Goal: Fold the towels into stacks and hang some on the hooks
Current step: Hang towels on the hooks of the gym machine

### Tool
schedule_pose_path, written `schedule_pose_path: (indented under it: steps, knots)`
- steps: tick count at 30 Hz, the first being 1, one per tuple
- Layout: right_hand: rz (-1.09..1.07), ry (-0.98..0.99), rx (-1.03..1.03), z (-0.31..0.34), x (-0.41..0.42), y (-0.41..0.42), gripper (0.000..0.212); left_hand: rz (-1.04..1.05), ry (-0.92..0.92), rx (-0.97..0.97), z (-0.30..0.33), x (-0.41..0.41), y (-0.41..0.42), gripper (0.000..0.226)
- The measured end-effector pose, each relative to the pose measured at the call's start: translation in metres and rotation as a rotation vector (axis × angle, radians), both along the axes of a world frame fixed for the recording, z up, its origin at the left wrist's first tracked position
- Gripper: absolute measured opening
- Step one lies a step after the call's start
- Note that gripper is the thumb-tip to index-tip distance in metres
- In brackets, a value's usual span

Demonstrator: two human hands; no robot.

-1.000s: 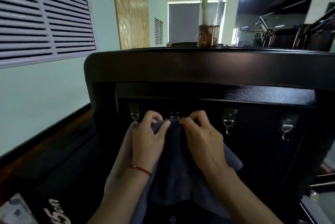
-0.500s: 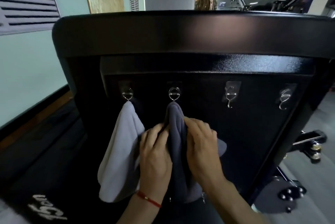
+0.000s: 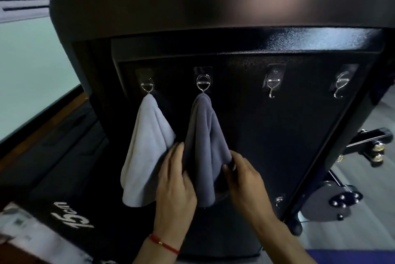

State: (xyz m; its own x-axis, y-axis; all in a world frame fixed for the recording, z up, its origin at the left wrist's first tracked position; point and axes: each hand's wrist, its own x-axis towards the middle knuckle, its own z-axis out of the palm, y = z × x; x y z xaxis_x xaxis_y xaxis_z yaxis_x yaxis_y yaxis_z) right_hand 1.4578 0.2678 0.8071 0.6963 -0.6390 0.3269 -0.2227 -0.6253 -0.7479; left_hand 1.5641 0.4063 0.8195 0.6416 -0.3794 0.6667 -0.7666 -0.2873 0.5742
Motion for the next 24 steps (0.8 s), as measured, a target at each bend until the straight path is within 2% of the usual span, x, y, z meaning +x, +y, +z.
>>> schedule_pose_path:
  steps: [3,5,7,11,13,18,21,24]
  knots:
    - [-0.102,-0.001,-0.065,0.000,-0.005,-0.002,0.045,-0.078,-0.101,-0.030,0.015,-0.015,0.000,0.047]
    - [-0.074,-0.052,-0.129,0.002,-0.004,-0.001,0.056,-0.111,-0.215,0.076,0.013,-0.011,-0.009,0.053]
    - [-0.028,-0.058,-0.220,0.001,0.002,-0.005,0.060,-0.057,-0.262,0.184,0.006,-0.002,-0.016,0.054]
    - [-0.022,0.098,-0.342,-0.003,0.001,-0.013,0.065,-0.028,-0.291,0.222,0.001,0.010,-0.016,0.050]
    - [-0.011,0.149,-0.369,0.000,-0.009,-0.011,0.071,-0.052,-0.278,0.194,0.004,0.010,-0.013,0.045]
    - [-0.089,0.178,-0.397,-0.002,-0.046,-0.007,0.059,-0.130,-0.271,0.003,0.016,-0.018,-0.011,0.031]
    - [-0.111,0.273,-0.412,-0.014,-0.088,-0.009,0.055,-0.271,-0.233,-0.136,0.022,-0.053,-0.015,0.028]
    - [-0.149,0.383,-0.411,-0.036,-0.142,-0.017,0.053,-0.486,-0.027,-0.161,0.016,-0.088,-0.029,0.028]
